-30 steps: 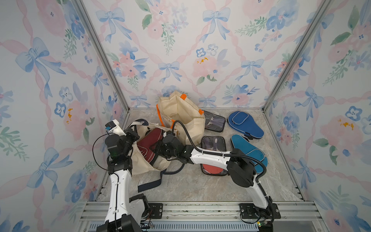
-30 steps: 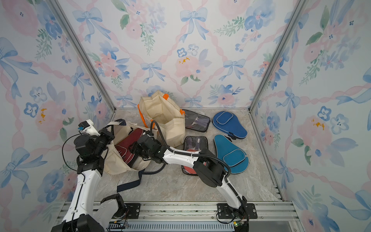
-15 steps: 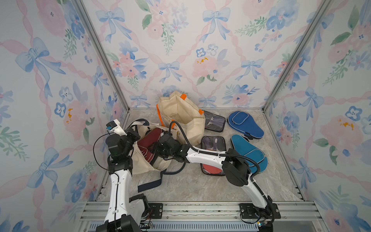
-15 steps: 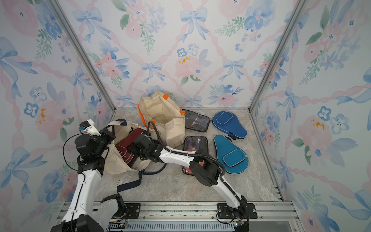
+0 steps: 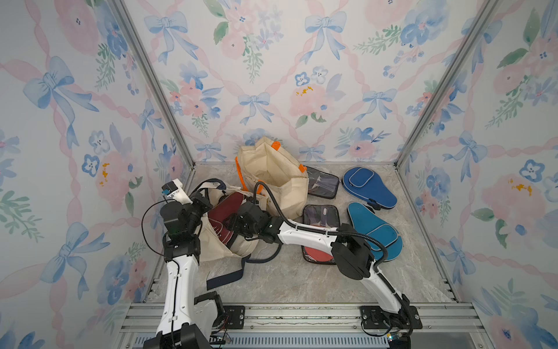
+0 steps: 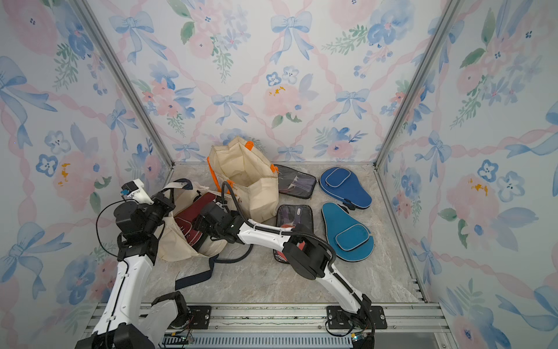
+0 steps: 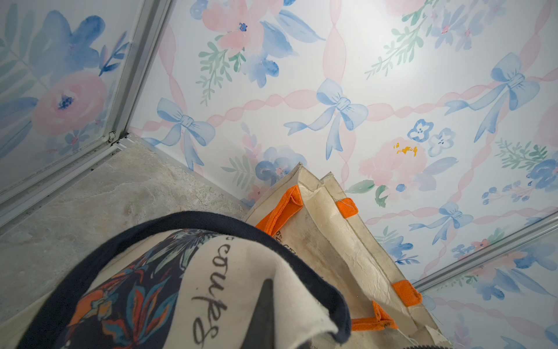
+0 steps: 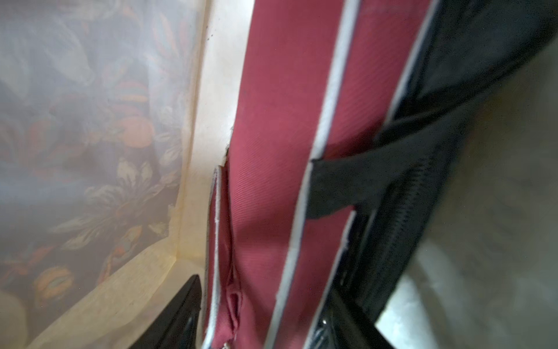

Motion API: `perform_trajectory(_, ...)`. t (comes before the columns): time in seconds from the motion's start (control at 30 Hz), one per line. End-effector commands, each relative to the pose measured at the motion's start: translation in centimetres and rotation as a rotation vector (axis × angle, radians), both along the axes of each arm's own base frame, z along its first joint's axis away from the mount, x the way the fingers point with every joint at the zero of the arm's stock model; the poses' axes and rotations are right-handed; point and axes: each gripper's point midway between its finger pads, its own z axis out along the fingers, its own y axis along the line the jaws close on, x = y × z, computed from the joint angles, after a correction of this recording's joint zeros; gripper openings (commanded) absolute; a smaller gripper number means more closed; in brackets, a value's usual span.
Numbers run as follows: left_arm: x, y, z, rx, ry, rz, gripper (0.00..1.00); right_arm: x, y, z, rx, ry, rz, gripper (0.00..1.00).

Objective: Remove the ping pong set from the canvas bag
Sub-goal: Pick up the ping pong set from the canvas bag.

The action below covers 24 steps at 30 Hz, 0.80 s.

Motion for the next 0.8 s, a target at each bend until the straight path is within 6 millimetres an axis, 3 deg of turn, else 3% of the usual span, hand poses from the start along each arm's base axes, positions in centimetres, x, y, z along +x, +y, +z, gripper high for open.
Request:
perform_trajectory(0.0,-0.2,-0.8,2.3,0.028,-0.088,-0.032,0.0,0.9,-0.9,-2.2,-0.066,0.012,-0.052,0.62)
perform_trajectory(0.3,-0.1,-1.0,2.1,0.025,-0.08,-0.037,0.0,3.5,0.8,-0.6,0.056,-0.036,-0.04,0.62)
perform_trajectory(0.53,0.1,-1.4,2.0,0.023,-0.076,-0.052,0.0,4.5,1.5,4.2,0.191,-0.172,-0.046,0.61)
perform_trajectory(0.67,0.1,-1.4,2.0,0.022,-0.077,-0.054,0.0,4.6,1.5,4.4,0.232,-0.183,-0.056,0.6)
perform_trajectory(0.77,0.1,-1.4,1.9,0.022,-0.074,-0.054,0.0,4.5,1.4,2.9,0.183,-0.144,-0.057,0.59)
